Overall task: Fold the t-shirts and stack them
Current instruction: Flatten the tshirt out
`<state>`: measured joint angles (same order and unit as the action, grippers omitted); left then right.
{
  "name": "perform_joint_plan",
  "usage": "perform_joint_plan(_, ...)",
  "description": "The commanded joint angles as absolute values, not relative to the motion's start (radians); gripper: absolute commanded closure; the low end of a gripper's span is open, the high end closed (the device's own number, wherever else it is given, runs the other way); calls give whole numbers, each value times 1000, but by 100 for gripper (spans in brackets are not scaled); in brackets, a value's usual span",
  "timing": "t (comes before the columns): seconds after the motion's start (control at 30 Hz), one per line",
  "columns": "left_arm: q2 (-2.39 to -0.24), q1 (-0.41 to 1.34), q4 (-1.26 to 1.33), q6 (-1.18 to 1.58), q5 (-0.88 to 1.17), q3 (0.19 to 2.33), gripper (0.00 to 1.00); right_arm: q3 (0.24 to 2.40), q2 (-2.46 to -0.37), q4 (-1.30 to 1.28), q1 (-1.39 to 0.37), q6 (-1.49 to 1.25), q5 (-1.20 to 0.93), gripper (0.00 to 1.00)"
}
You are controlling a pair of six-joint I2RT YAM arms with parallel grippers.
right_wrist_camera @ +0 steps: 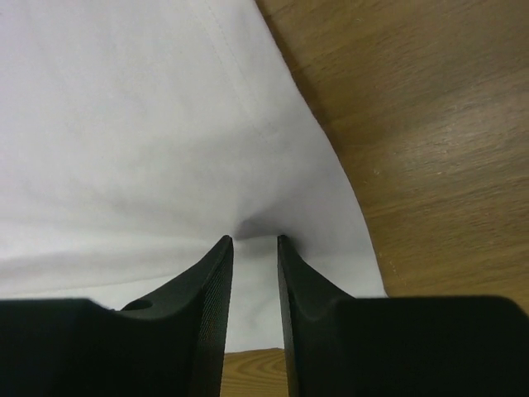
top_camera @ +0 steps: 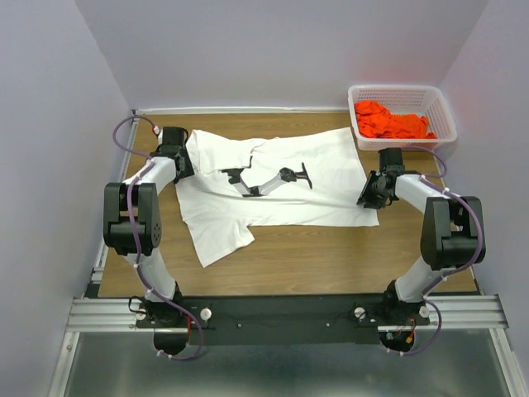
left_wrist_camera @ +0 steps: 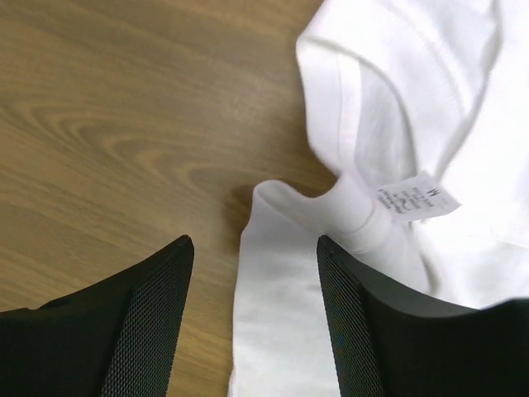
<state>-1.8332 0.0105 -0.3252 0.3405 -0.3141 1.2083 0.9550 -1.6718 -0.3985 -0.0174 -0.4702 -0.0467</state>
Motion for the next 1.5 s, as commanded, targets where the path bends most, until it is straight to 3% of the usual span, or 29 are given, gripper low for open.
perform_joint_plan(0.0, -1747, 9, -345, 351, -316, 1229, 28, 986, -1629, -448, -15, -430, -77, 60)
perform_joint_plan(0.2, -1502, 87, -437, 468, -281, 1025, 27, 948, -1517, -459, -58, -417, -127, 45)
perform_joint_plan(0.6, -1364, 258, -519, 653, -181, 776, 31, 928, -1479, -482, -195, -388, -109, 44)
perform_joint_plan(0.7, -1377, 267, -486, 667, -192, 762, 42, 928, -1491, -480, -195, -379, -107, 44)
perform_joint_plan(0.83, -1448, 265, -445, 658, -218, 784, 48, 931, -1537, -480, -195, -385, -81, 44)
perform_joint_plan(1.3, -1723, 112, -357, 520, -278, 963, 48, 1025, -1768, -414, -195, -440, 12, 45)
perform_joint_plan(1.47, -1799, 65, -348, 486, -265, 1083, 42, 1136, -1885, -410, -195, -436, 34, 46)
